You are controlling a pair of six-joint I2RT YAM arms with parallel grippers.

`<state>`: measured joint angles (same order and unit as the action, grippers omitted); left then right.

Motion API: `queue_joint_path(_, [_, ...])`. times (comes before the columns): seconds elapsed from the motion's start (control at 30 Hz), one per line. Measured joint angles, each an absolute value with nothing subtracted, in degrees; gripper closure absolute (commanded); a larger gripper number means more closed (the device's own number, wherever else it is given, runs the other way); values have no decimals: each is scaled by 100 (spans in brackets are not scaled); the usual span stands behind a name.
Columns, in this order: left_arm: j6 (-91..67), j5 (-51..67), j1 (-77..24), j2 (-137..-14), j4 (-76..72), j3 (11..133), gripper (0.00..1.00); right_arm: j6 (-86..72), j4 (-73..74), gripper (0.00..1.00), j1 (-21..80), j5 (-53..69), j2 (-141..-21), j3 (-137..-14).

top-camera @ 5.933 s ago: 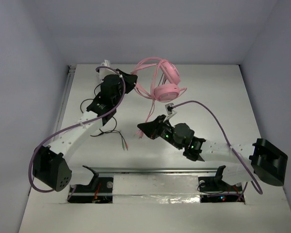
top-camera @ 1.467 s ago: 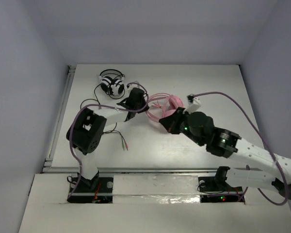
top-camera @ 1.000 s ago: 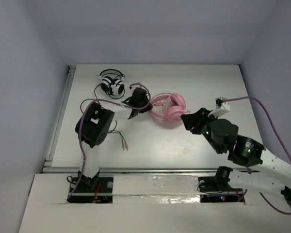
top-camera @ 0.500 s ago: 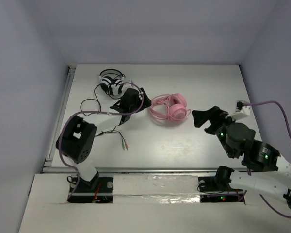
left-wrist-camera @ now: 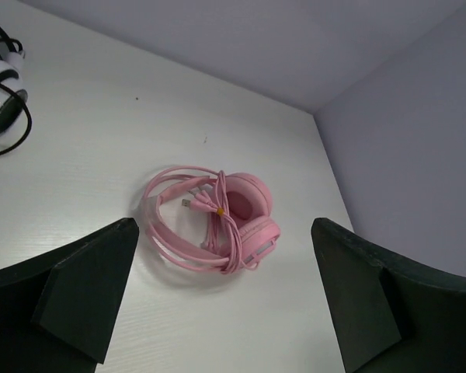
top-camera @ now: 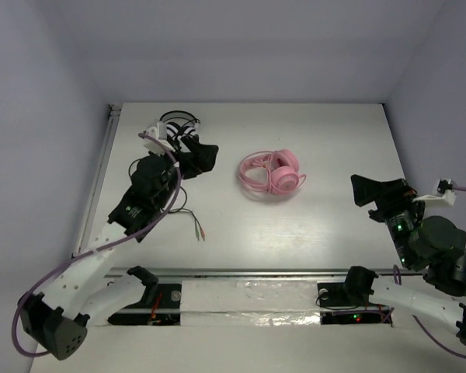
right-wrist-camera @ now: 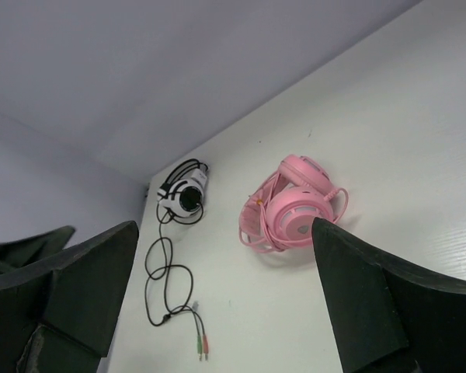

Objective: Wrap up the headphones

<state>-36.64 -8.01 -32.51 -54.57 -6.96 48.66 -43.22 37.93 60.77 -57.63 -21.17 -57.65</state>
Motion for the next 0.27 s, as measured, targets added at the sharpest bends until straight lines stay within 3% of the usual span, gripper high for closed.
queue_joint_path(0.27, [-3240,-797,-3251,-4617,-290,4781,4,-4066,3754,0,6077,-5774,-2469,-5470])
